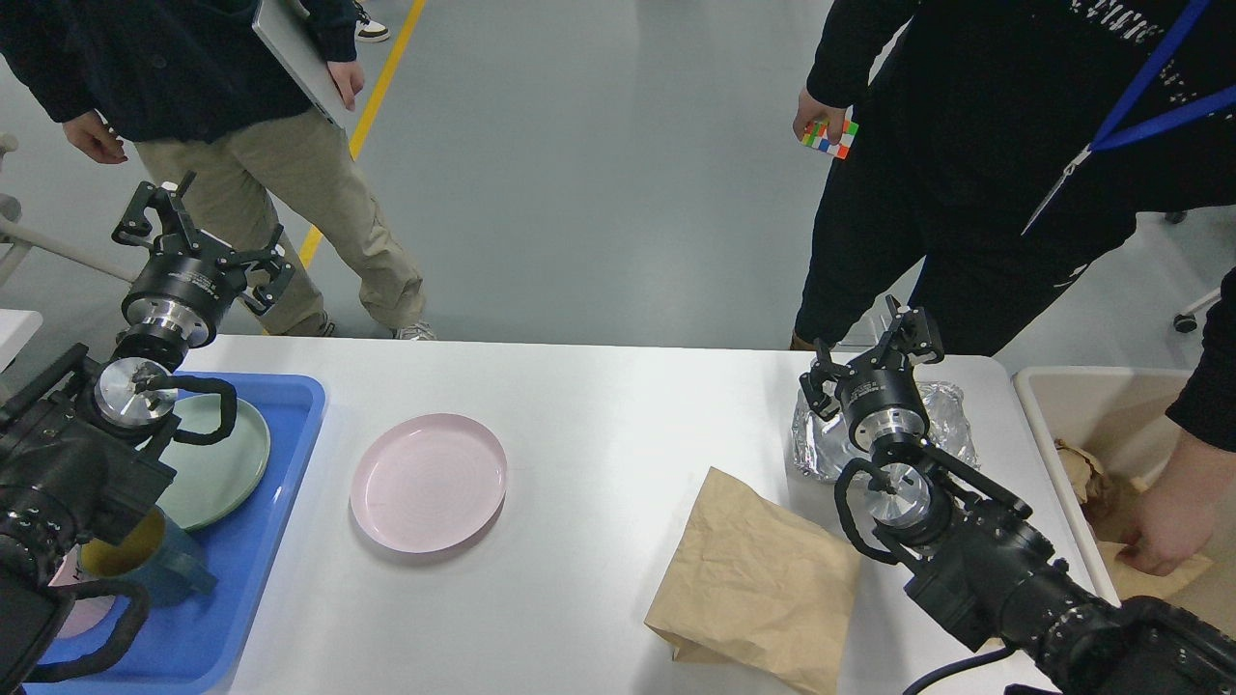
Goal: Tidy desktop
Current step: 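Raise the left gripper up from the blue tray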
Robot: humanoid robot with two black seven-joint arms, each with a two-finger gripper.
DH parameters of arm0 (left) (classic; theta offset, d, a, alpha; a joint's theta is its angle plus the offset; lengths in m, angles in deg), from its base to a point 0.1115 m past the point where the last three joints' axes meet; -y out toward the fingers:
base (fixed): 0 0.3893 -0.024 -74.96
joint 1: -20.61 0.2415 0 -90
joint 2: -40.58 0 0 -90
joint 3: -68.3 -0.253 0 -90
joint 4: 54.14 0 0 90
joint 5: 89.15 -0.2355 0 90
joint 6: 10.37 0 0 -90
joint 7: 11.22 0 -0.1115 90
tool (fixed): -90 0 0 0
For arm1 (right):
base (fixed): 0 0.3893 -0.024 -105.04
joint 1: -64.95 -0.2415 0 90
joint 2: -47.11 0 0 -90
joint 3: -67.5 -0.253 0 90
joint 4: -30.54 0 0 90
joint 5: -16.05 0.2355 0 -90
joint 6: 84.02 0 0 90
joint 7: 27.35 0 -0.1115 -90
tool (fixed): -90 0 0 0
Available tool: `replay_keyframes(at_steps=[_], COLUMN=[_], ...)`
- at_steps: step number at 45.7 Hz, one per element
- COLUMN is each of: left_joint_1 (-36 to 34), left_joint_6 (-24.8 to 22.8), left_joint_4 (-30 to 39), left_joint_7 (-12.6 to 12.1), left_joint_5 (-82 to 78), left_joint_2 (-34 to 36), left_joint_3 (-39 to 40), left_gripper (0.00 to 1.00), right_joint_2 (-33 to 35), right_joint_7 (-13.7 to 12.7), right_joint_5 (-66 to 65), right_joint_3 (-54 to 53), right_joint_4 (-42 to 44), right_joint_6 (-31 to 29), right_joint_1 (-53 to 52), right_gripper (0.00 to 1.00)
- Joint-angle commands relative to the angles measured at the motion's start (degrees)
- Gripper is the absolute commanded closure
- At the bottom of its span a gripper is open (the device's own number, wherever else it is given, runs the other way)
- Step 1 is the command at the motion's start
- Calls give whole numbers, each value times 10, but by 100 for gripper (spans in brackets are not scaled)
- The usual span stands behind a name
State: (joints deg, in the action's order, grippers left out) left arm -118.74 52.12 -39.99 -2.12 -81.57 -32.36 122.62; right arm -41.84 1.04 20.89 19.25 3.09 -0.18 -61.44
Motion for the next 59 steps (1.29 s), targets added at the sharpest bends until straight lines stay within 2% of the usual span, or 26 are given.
replay_keyframes(at_steps=[1, 12, 28, 38, 40, 43, 47, 53, 59], left_joint_1=[1, 5, 3, 7, 6, 1, -14, -57, -111], left_joint_6=[0, -1, -2, -35, -36, -36, -29, -31, -38], left_joint_4=[-1, 1, 1, 2, 1, 0, -4, -4, -4], left_joint_7=[2, -3, -3, -8, -15, -36, -84, -186, -288], left_joint_5=[1, 1, 0, -1, -8, -9, -10, -11, -12], left_joint_2=[0, -6, -60, -61, -55, -51, -36, 3, 12], left_joint_3=[3, -4, -7, -10, -13, -46, -123, -280, -437], left_gripper=[3, 3, 3, 3, 3, 3, 3, 3, 3], right_joint_2=[0, 0, 0, 0, 0, 0, 0, 0, 0], right_joint_7=[0, 0, 0, 0, 0, 0, 0, 0, 0], right_joint_5=[0, 0, 0, 0, 0, 0, 0, 0, 0], right_joint_3=[0, 0, 0, 0, 0, 0, 0, 0, 0], right_joint_4=[-1, -1, -1, -1, -1, 0, 0, -1, -1], right_joint_6=[0, 0, 0, 0, 0, 0, 0, 0, 0], right_joint_1=[0, 0, 0, 0, 0, 0, 0, 0, 0], right_gripper=[0, 0, 0, 0, 0, 0, 0, 0, 0])
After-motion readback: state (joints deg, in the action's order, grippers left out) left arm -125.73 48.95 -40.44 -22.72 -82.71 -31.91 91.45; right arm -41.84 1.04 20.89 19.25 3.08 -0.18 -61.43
